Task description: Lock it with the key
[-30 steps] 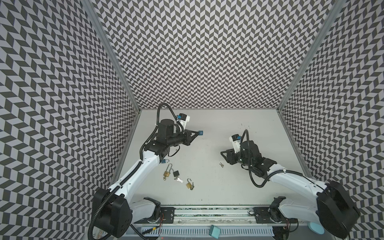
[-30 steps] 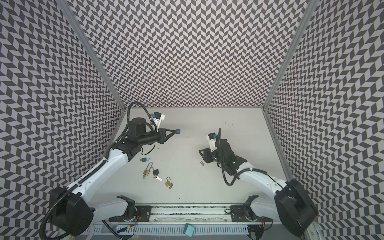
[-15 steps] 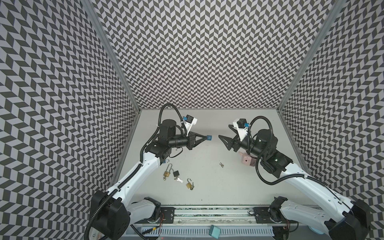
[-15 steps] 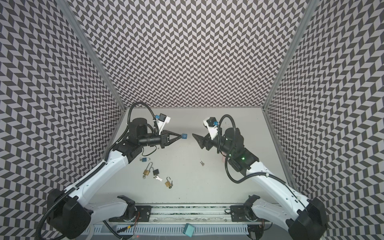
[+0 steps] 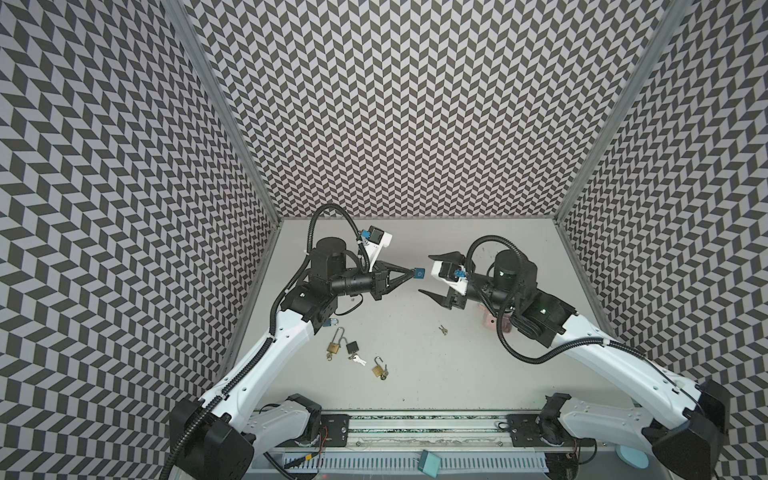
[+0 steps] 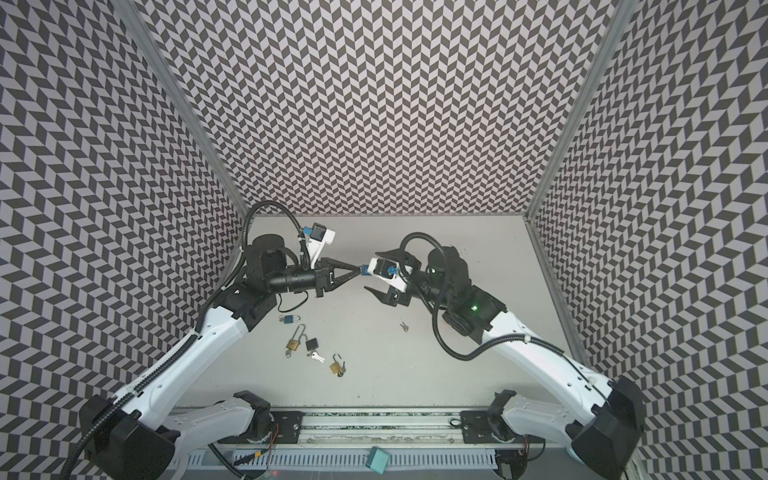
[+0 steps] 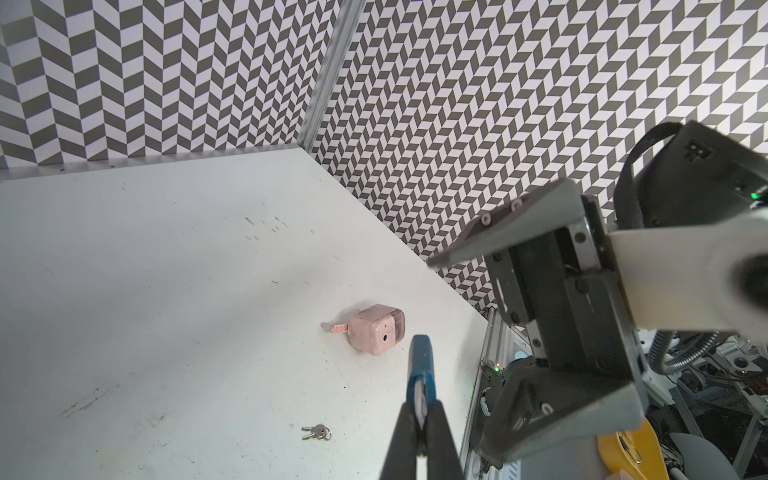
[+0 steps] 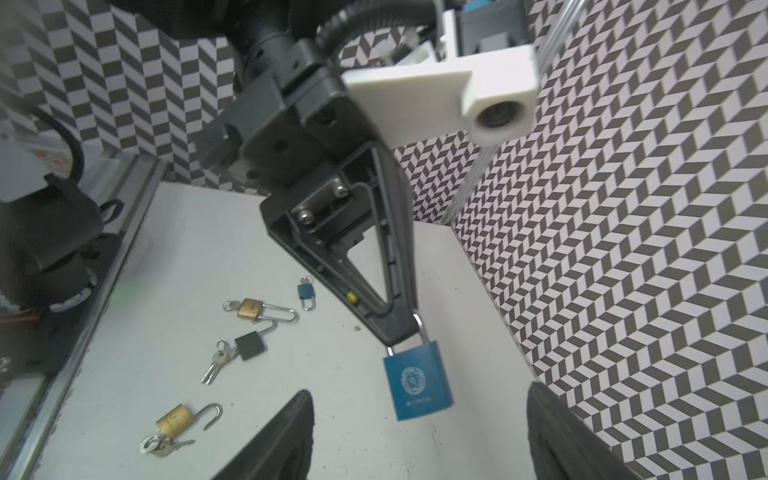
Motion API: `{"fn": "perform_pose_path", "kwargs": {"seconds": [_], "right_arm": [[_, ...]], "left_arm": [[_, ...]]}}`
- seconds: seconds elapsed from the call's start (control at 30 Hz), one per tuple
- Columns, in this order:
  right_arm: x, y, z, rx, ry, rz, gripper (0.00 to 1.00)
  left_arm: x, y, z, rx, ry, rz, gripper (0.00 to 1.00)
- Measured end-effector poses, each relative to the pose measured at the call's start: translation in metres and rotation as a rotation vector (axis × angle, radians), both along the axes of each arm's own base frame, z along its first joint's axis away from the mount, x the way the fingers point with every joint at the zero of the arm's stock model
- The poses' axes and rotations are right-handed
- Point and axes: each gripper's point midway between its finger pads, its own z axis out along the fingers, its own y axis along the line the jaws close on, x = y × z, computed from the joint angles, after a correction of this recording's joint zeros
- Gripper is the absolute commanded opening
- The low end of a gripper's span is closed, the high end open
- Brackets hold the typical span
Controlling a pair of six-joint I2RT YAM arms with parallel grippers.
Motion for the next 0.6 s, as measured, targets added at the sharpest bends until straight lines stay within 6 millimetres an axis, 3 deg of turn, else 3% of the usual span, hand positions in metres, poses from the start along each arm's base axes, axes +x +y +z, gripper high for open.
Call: {"fn": "perform_pose_path", "kwargs": {"seconds": [0.17,0.3,0.6], "right_arm": [[0.0032,0.0026,-0.0048,-0.061,-0.036,-0.02,0.66],[0.0067,0.0024,-0.0001,-0.073,-0.057,-0.035,0.53],[0.0064,0.0064,-0.0056,-0.102,-0.07,-0.035,0.45]], "left_arm": [[-0.0036,-0.0026,-0.0003,0.001,0.005,-0.014,0.0],[-0.0048,-0.0036,-0.0009,0.003,0.006,-0.02,0.0],[-0.0062,-0.0058,-0.0016,0.005,0.011,-0.027,0.0]]}}
